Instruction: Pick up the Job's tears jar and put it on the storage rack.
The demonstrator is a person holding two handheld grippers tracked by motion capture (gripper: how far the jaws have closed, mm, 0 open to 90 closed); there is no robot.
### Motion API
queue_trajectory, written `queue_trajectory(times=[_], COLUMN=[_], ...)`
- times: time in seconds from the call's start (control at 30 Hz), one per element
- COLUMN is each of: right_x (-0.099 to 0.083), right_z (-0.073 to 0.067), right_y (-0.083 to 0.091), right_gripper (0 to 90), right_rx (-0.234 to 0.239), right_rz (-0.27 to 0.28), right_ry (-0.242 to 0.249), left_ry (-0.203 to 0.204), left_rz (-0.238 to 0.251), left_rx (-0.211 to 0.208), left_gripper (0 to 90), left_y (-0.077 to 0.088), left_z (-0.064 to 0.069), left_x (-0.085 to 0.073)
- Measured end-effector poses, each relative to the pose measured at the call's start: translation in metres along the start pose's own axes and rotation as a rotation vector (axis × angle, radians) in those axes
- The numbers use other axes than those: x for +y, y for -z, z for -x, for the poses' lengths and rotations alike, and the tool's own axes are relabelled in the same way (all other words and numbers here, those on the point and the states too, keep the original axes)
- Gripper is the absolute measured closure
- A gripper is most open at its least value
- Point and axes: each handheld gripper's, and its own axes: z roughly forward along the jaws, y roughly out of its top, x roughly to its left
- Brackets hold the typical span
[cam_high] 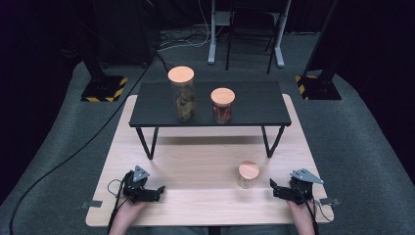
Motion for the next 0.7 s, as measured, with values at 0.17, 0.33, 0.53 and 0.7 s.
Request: queue_trajectory(times=[0.17,0.33,0.53,0.7], right_x=[0.0,-0.0004,-0.0006,-0.0004], right_z=[0.0,0.0033,0.0027,-0.0017], right_y=[-0.0014,-0.0049,-0.0075,-0.0093], right_gripper=[2.5,3.3,3.5,2.1], right_rx=[-0.007,-0.012,-0.021,-0.041], right_rz=[-0.037,-0.12,-0.168,-0.187], right_ry=[-0.002,-0.04,-0.034,0.0], left_ry=[0.002,0.002,0.001,0.002], left_rz=[0.002,0.002,0.002,0.002], left_rx=[0.0,0.0,0.0,0.0], left_gripper=[2.1,2.1,2.1,2.1], left_y=[-0.0001,-0.0001,-0.0001,-0.0001], left_z=[0.0002,0.0002,0.0001,0.0001], left_x=[0.0,0.0,0.0,0.0])
